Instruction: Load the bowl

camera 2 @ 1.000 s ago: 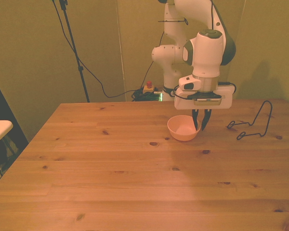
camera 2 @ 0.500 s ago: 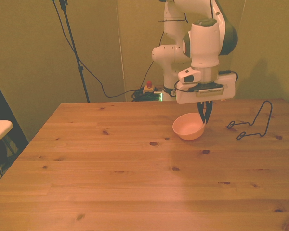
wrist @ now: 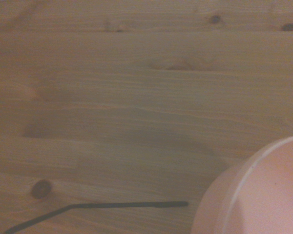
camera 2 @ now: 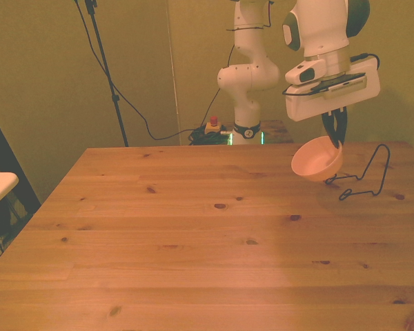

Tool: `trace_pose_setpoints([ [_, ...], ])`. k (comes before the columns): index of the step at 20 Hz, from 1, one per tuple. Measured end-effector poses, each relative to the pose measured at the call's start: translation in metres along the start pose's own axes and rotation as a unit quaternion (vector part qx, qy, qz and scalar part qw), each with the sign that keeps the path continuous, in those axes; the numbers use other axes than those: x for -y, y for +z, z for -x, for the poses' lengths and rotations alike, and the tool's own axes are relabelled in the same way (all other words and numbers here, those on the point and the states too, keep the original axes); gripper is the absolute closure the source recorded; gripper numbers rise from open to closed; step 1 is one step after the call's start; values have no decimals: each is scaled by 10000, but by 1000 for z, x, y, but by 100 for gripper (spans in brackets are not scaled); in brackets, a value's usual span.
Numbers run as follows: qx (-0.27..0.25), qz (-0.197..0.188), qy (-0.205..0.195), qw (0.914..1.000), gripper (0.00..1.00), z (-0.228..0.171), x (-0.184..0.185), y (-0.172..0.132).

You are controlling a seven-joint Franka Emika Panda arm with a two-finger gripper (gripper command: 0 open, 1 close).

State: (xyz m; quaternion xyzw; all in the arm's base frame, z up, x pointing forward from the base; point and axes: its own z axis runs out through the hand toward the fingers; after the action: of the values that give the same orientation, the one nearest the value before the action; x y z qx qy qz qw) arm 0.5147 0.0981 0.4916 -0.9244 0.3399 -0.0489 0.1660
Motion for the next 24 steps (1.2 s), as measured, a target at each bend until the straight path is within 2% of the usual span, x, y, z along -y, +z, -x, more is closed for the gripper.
trace_pose_setpoints([
  [4, 424, -466, -281, 9976, 100, 19, 8, 2],
  [9, 1025, -1061, -247, 9887, 100, 24, -5, 12],
  [14, 1172, -1224, -310, 9851, 100, 26, -12, 20],
  [24, 1550, -1879, -639, 9678, 100, 28, -24, 33],
])
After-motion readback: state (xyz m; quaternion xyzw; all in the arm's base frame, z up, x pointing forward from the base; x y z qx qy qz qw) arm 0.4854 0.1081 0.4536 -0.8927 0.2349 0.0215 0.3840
